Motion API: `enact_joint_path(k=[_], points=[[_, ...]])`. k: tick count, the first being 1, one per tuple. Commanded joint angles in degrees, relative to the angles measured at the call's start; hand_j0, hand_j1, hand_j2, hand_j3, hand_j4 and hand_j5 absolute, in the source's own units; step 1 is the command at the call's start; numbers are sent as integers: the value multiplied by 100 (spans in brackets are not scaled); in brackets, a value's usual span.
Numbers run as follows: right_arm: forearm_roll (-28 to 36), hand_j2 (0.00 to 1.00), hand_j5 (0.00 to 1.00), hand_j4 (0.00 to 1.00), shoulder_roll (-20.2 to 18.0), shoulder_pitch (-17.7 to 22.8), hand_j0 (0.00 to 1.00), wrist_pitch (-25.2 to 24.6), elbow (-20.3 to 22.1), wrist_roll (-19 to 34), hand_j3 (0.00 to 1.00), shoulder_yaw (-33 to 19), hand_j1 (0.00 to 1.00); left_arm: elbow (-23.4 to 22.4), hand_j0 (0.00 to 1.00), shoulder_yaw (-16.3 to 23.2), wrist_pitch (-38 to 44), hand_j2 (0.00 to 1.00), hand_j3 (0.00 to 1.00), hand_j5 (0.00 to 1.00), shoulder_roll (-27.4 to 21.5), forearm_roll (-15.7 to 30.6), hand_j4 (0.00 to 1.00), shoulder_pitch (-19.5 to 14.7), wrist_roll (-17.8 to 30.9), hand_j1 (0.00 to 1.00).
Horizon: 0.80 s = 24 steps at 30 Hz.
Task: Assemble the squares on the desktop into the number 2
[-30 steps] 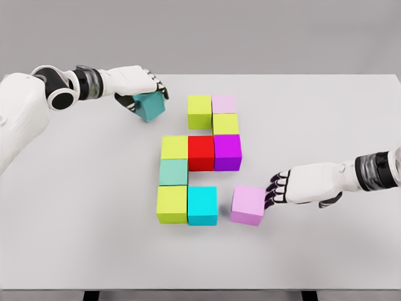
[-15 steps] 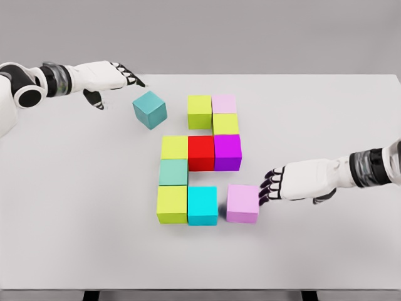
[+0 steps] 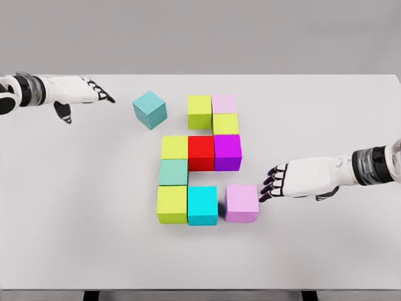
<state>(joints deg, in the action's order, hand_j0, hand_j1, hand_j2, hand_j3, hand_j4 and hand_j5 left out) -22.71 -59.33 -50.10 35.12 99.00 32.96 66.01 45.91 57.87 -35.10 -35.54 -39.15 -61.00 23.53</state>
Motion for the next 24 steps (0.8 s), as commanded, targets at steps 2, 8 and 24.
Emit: enact_joint_path(k=[2,8,24], points=[[4,100,100,100,9,0,100,-12,32,0,100,34,100,-21,100,5,10,100,100,100,20,13,100,0,99,100],[4,100,100,100,88,0,100,-12,50,0,100,52,100,-275,100,-48,10,100,100,100,222,13,100,-114,99,100],[-40,100,100,100,264,0,100,-12,32,0,100,17,100,-680,100,-83,10,100,100,100,917,13,100,-334,135,100]])
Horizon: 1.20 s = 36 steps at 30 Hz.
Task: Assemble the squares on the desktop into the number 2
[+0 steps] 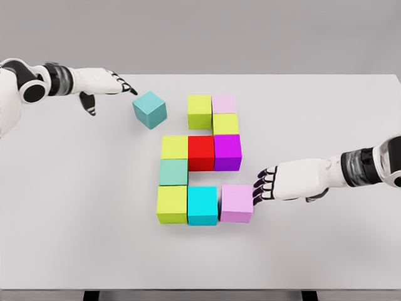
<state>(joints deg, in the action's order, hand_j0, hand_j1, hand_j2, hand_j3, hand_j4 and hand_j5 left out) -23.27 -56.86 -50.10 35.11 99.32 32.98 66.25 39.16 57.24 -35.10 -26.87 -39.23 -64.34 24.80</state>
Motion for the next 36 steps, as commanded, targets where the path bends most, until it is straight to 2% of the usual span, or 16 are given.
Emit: enact_joint_path(k=[1,11,29,36], points=[[16,100,100,100,17,0,100,-11,-1,-2,100,-7,100,-5,100,-20,10,100,100,100,85,21,100,0,16,100],[-98,100,100,100,44,0,100,-11,-291,-2,100,-33,100,-5,100,-20,10,100,100,100,261,12,100,0,95,100],[-107,100,100,100,193,0,100,-11,-238,7,100,-33,100,21,100,-37,10,100,100,100,411,12,100,-26,104,100],[-116,100,100,100,228,0,100,-11,-238,7,100,-33,100,21,100,-239,10,100,100,100,341,65,100,-97,95,100]])
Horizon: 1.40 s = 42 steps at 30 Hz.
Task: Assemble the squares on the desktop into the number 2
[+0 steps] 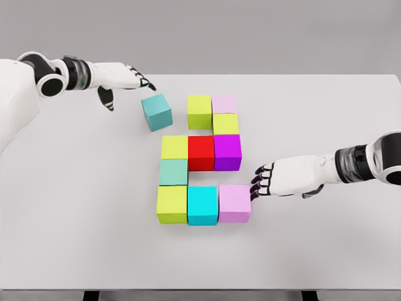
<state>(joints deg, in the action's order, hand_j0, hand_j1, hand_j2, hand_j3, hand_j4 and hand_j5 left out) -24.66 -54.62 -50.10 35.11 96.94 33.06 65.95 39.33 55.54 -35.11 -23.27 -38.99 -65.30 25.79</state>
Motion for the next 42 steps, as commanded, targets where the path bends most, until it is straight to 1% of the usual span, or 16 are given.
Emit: enact_joint_path(k=[1,4,11,14,15,16,17,19,21,24,28,29,30,31,35,42], points=[[22,100,100,100,4,0,100,-11,1,-2,100,-3,100,31,100,-96,11,100,100,100,-55,49,100,0,-4,100],[14,100,100,100,31,0,100,-11,1,-2,100,-3,100,84,100,-96,11,100,100,100,-336,84,100,9,-4,100],[-30,100,100,100,-48,0,100,-11,-113,-2,100,-56,100,655,100,-78,11,100,100,100,-1013,119,100,123,-4,100],[223,100,100,100,-390,35,100,-11,-596,-28,100,-1204,100,664,100,-70,11,100,100,100,-1066,110,100,193,-4,100],[908,100,100,100,-567,193,100,-11,-667,-28,100,-1865,100,725,100,-70,11,100,100,100,-1119,110,100,237,-4,100],[1629,100,100,100,-619,579,100,-11,-790,-19,100,-2506,100,787,100,-70,11,100,100,100,-1128,110,100,246,-4,100],[1902,100,100,100,-620,772,100,-11,-799,-19,100,-2840,100,804,100,-61,11,100,100,100,-1136,110,100,246,-4,100],[3035,100,100,100,-611,1678,100,-11,-825,-28,100,-4063,100,954,100,-43,11,100,100,100,-1154,102,100,351,-4,100],[4064,100,100,100,-532,2538,100,-11,-860,-28,100,-4757,100,989,100,-43,11,100,100,100,-1154,102,100,378,-4,100],[4759,100,100,100,-268,3128,100,-11,-992,-37,100,-5118,100,989,100,-34,11,100,100,100,-1145,93,100,387,-4,100],[4742,100,100,100,514,3735,100,-11,-1229,-28,100,-5277,100,989,100,-26,11,100,100,100,-1101,84,100,439,-4,100],[4602,100,100,100,821,4025,100,-11,-1519,-19,100,-5355,100,998,100,-17,11,100,100,100,-1101,84,100,439,-4,100],[4532,100,100,100,857,4087,100,-11,-1651,-19,100,-5426,100,998,100,-17,11,100,100,100,-1101,84,100,439,-4,100],[4549,100,100,100,875,4367,100,-11,-1757,-46,100,-5540,100,998,100,-17,11,100,100,100,-1092,75,100,439,-4,100],[4593,100,100,100,1129,5176,100,-11,-1810,-46,100,-6410,100,1103,100,-8,11,100,100,100,-1084,67,100,510,5,100],[4584,100,100,100,1200,5212,100,-11,-1827,-54,100,-6411,100,1191,100,1,11,100,100,100,-1040,58,100,562,14,100]])
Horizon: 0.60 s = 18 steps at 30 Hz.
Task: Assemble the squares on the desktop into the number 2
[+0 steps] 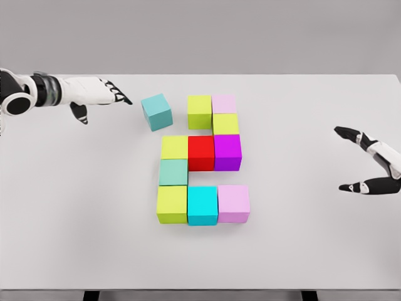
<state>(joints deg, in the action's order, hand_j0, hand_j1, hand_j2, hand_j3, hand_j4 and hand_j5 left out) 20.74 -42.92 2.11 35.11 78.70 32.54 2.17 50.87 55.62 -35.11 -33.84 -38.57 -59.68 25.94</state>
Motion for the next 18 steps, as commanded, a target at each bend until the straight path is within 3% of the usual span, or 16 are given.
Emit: enact_joint_path(k=[1,18], points=[[44,100,100,100,29,0,100,-11,5,-2,100,-33,100,37,100,-8,11,100,100,100,52,16,100,0,43,100],[0,100,100,100,82,-9,100,-11,58,-2,100,-33,100,-42,100,-17,11,100,100,100,325,-1,100,-18,113,100]])
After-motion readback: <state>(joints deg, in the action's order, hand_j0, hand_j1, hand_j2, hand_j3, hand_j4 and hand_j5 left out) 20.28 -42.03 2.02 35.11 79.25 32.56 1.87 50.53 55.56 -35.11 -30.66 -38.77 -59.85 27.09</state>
